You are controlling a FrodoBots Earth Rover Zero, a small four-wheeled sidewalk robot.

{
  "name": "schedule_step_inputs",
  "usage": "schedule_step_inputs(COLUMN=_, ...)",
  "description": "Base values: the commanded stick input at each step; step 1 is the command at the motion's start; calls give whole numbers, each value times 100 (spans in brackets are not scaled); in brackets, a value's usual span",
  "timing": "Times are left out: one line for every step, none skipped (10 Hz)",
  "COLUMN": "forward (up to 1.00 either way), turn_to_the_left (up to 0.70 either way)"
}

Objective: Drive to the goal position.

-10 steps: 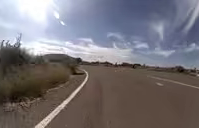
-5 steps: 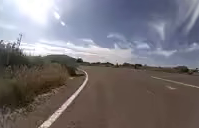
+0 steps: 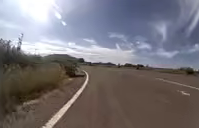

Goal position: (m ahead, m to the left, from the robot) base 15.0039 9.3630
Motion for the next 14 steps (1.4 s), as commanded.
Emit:
schedule_step_inputs(forward=100, turn_to_the_left=0)
schedule_step_inputs(forward=100, turn_to_the_left=0)
schedule_step_inputs(forward=100, turn_to_the_left=0)
schedule_step_inputs(forward=100, turn_to_the_left=0)
schedule_step_inputs(forward=100, turn_to_the_left=0)
schedule_step_inputs(forward=100, turn_to_the_left=0)
schedule_step_inputs(forward=100, turn_to_the_left=0)
schedule_step_inputs(forward=100, turn_to_the_left=0)
schedule_step_inputs(forward=100, turn_to_the_left=0)
schedule_step_inputs(forward=100, turn_to_the_left=0)
schedule_step_inputs(forward=100, turn_to_the_left=0)
schedule_step_inputs(forward=100, turn_to_the_left=0)
schedule_step_inputs(forward=100, turn_to_the_left=0)
schedule_step_inputs(forward=100, turn_to_the_left=0)
